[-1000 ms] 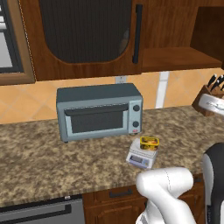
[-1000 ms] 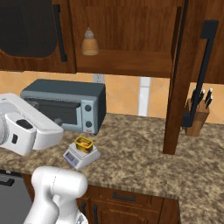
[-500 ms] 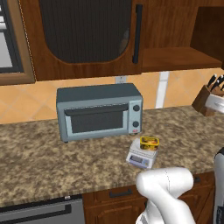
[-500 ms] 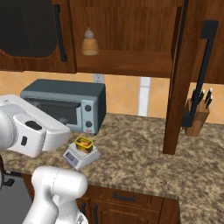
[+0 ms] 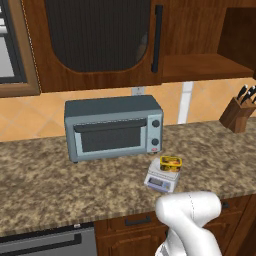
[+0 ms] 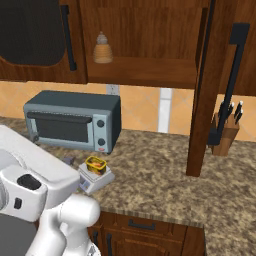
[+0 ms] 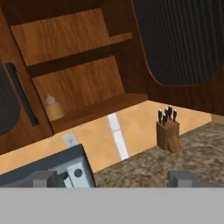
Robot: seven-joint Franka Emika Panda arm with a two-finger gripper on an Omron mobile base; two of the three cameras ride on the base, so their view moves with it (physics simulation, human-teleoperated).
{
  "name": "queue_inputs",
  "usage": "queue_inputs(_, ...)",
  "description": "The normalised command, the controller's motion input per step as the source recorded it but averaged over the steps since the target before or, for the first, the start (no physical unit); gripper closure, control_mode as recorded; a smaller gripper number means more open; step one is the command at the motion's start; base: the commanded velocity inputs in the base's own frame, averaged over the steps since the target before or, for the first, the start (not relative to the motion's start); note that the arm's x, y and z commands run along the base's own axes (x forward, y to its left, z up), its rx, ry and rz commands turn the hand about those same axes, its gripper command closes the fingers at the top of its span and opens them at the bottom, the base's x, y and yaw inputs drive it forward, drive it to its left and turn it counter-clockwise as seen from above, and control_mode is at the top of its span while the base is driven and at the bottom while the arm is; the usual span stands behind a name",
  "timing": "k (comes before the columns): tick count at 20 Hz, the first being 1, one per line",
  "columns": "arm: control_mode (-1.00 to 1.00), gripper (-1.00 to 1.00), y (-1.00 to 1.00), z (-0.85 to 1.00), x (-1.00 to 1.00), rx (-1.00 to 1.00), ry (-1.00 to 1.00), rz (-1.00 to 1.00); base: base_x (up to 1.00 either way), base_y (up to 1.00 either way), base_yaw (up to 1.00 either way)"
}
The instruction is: Pick the canned food and place it on the digital scale for weighing, and close the cabinet.
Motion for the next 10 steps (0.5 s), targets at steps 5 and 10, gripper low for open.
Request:
queue_inputs(5, -1.0, -1.0, -0.01, 0.0, -0.53, -0.02, -0.24, 0.0, 0.0, 0.0, 0.0)
queue_inputs(10, -1.0, -1.0, -0.56, 0.0, -0.39, 0.0, -0.16, 0.0, 0.0, 0.0, 0.0)
